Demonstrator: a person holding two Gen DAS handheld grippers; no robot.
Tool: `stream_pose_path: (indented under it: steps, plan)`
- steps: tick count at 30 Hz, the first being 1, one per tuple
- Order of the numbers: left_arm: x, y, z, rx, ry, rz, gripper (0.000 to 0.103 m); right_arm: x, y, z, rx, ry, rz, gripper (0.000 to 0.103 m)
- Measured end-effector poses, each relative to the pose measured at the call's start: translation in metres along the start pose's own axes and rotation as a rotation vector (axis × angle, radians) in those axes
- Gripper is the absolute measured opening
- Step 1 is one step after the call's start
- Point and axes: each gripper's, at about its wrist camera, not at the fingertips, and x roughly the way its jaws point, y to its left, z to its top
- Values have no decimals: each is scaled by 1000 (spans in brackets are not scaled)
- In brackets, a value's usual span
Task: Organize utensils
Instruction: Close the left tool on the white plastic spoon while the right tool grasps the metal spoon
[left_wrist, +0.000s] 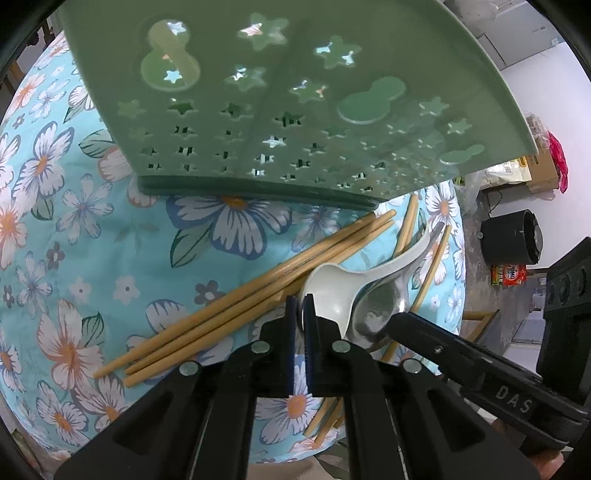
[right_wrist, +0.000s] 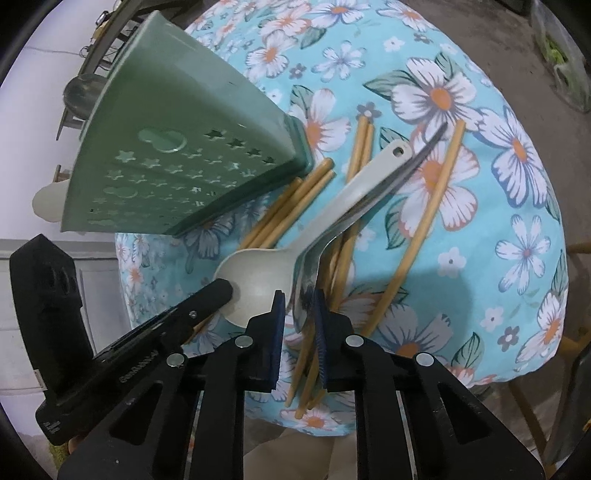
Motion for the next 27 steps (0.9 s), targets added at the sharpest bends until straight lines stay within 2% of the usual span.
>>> stream_pose_path:
  steps: [8,17,27]
  plan:
    - [2,0,0,2,-3,5,3,9,3,4,0,9,-4,14]
    - [3,0,0,-3,-2,3,3,29,11,5,12,24,-7,7]
    - [13,3,-2,-24,29,-2,3,37,-3,5,85,38,37,6]
